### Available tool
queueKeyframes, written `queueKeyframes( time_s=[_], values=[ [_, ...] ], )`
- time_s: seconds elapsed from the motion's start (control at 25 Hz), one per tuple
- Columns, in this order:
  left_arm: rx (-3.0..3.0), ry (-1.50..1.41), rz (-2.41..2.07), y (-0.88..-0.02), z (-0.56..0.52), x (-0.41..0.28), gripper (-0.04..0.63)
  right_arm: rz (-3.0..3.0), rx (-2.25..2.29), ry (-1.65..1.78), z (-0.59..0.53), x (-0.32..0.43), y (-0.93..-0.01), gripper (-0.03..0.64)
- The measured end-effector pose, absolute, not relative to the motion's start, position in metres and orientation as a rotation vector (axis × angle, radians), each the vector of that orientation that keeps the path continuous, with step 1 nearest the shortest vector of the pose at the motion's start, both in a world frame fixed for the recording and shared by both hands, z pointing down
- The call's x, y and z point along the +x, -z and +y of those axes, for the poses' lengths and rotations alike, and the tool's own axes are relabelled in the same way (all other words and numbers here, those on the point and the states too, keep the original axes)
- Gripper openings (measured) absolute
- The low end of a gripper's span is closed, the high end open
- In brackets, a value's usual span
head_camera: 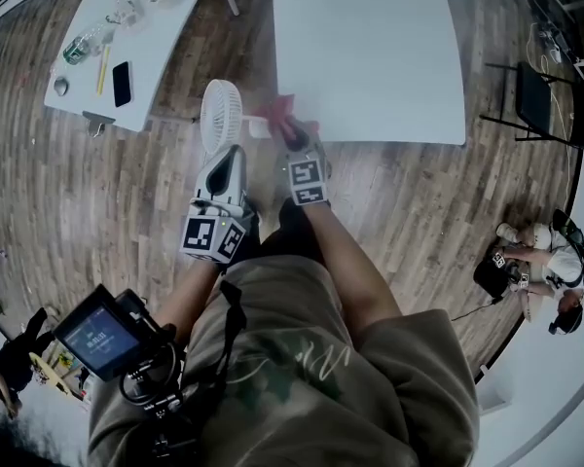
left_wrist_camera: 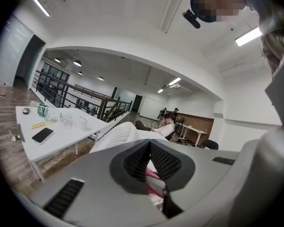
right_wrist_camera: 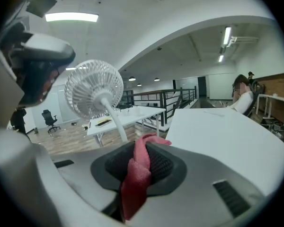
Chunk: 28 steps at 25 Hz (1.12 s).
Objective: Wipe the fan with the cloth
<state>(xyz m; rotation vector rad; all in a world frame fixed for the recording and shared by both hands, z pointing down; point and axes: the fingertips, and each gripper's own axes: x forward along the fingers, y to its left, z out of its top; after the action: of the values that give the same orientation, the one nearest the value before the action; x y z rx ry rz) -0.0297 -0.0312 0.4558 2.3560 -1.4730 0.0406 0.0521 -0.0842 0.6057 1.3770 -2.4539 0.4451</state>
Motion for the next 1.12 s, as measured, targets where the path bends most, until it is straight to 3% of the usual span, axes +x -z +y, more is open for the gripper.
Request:
queueKeyframes(
  time_s=[0.24, 0.84, 0.96, 1.04, 1.12],
  values=[
    [2.377, -0.040, -1.457, -0.452, -0.022, -0.029, 0.020, -2.601, 1.461, -0.450, -0.059, 0.059, -0.536, 0.094],
    [2.444, -0.144, -1.428, -0.474, -0.009, 0.004, 0.021, -2.730, 1.442, -0.470, -0.042, 0.081, -0.469, 0.095],
    [2.486, -0.199, -1.403, -0.482, -0.010, 0.026, 0.210, -2.740, 1.448, -0.545, -0.045, 0.089, -0.463, 0.094],
    [2.512, -0.243, -1.399, -0.487, -0.012, 0.036, 0.282, -2.746, 1.437, -0.532, -0.045, 0.092, -0.458, 0.094],
    [2.547, -0.277, -1.382, -0.489, -0.012, 0.045, 0.311, -2.754, 1.416, -0.502, -0.045, 0.093, -0.451, 0.094]
  ],
)
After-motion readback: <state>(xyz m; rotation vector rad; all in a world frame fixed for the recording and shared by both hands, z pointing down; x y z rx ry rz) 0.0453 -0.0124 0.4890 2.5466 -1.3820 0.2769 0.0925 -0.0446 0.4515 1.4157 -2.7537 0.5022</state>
